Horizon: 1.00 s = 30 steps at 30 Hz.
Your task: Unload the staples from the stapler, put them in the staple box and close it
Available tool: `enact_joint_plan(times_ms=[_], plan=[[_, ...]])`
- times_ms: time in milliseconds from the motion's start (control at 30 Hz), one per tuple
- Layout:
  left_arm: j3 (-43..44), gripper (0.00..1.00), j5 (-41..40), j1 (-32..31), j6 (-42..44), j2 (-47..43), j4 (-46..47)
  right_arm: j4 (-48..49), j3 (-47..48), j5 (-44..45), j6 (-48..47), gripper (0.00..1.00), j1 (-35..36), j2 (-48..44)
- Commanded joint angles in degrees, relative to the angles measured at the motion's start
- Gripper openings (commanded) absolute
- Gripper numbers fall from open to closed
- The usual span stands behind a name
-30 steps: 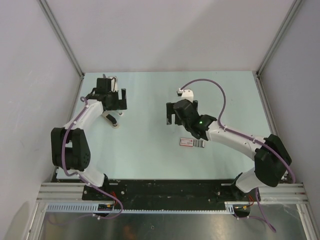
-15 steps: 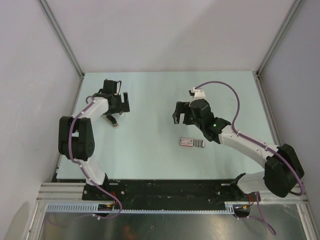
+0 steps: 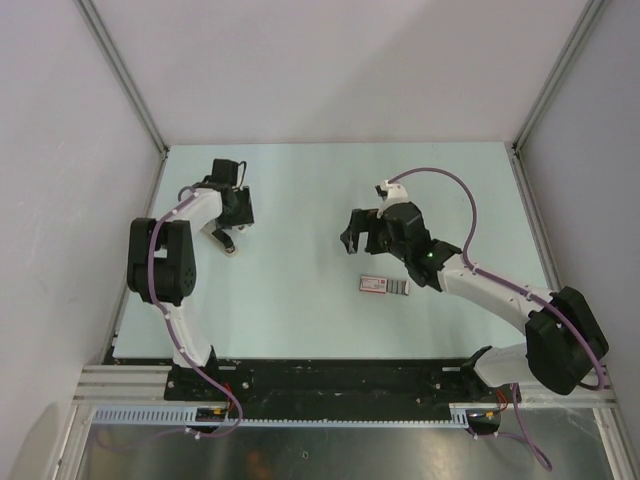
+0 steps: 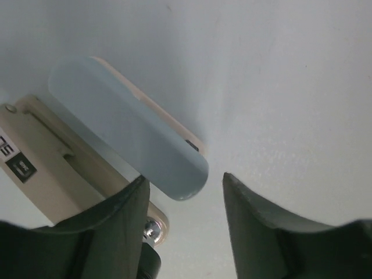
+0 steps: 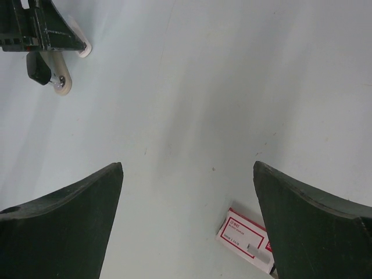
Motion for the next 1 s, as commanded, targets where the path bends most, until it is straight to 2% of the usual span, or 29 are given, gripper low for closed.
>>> enact_joint_plan(times_ms=[0,100,333,433,600,633,667,733,800,900,967], plan=[[2.10,0.49,-1.42,0.43,-0.83,0.08,1.26,4.78,-0.60,-3.46,-0.87,0.99,-0.92,0.29],[2.01,0.36,-1.24,0.40,-0.28,0.19,1.47,6.04,-0.72,-4.36,-0.74,0.99,-1.10,1.20],[0.29,0.17,-0.03,0.16,1.78,-0.76,1.77,7.61,-0.74,-7.71,-0.78,0.99,-1.55,1.80],[-1.95,0.13,1.92,-0.73,2.49,-3.86,1.72,7.36,-0.74,-7.98,-0.90,0.99,-1.65,1.30],[-6.88,0.13,4.25,-4.18,3.83,-11.29,1.66,6.30,-0.74,-7.84,-1.00,0.99,-1.55,0.24],[-7.46,0.19,4.34,-4.61,3.94,-12.46,1.68,6.15,-0.87,-7.78,-1.05,0.99,-1.40,0.01],[-7.71,0.29,4.38,-4.83,3.91,-13.35,1.65,6.16,-0.98,-7.79,-1.16,0.99,-1.29,-0.23],[-7.30,0.56,3.22,-4.95,3.33,-14.15,1.41,6.46,-1.46,-7.89,-1.31,0.99,-1.07,-0.59],[-6.32,0.77,0.82,-4.59,2.09,-14.11,1.24,6.70,-1.93,-8.18,-1.41,0.99,-0.99,-0.79],[-4.46,0.95,-1.45,-3.40,-0.88,-12.73,0.50,6.82,-2.25,-8.36,-1.79,0.99,-0.84,-0.94],[-3.02,0.98,-2.34,-2.79,-1.93,-11.38,0.13,6.95,-2.45,-8.52,-2.15,0.99,-0.82,-1.16]])
